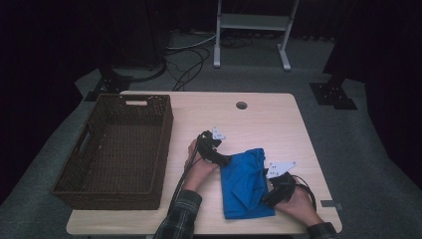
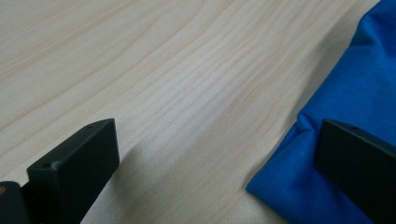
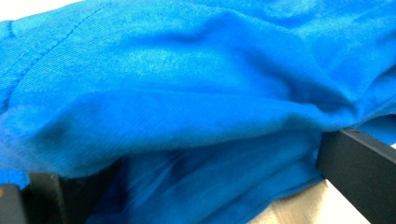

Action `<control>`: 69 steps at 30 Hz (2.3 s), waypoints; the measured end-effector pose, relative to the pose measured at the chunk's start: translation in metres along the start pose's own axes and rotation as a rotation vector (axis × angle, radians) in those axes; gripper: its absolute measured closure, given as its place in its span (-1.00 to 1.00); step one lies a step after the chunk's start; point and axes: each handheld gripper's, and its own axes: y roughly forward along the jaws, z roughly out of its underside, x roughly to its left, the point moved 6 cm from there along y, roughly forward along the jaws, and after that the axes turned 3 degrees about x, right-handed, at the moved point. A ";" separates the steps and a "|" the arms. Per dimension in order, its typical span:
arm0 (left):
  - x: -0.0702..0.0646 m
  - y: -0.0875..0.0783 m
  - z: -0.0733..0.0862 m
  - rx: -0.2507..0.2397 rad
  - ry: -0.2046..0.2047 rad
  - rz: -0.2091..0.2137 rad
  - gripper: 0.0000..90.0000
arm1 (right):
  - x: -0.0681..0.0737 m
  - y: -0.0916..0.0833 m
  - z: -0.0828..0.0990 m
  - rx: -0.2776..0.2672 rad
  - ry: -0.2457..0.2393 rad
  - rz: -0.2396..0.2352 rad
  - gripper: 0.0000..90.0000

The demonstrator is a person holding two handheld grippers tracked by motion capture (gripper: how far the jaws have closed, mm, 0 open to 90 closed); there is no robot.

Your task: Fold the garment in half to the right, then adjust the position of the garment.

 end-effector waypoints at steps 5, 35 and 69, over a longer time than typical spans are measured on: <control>0.001 -0.001 0.002 0.007 -0.002 0.020 -1.00 | 0.003 -0.001 0.001 -0.001 0.010 0.003 -1.00; 0.012 -0.007 0.008 0.008 0.009 0.024 -1.00 | -0.010 -0.040 0.008 -0.044 0.082 0.085 -1.00; 0.012 -0.005 0.006 0.010 0.012 0.026 -1.00 | -0.008 -0.030 -0.070 -0.134 0.099 0.068 -1.00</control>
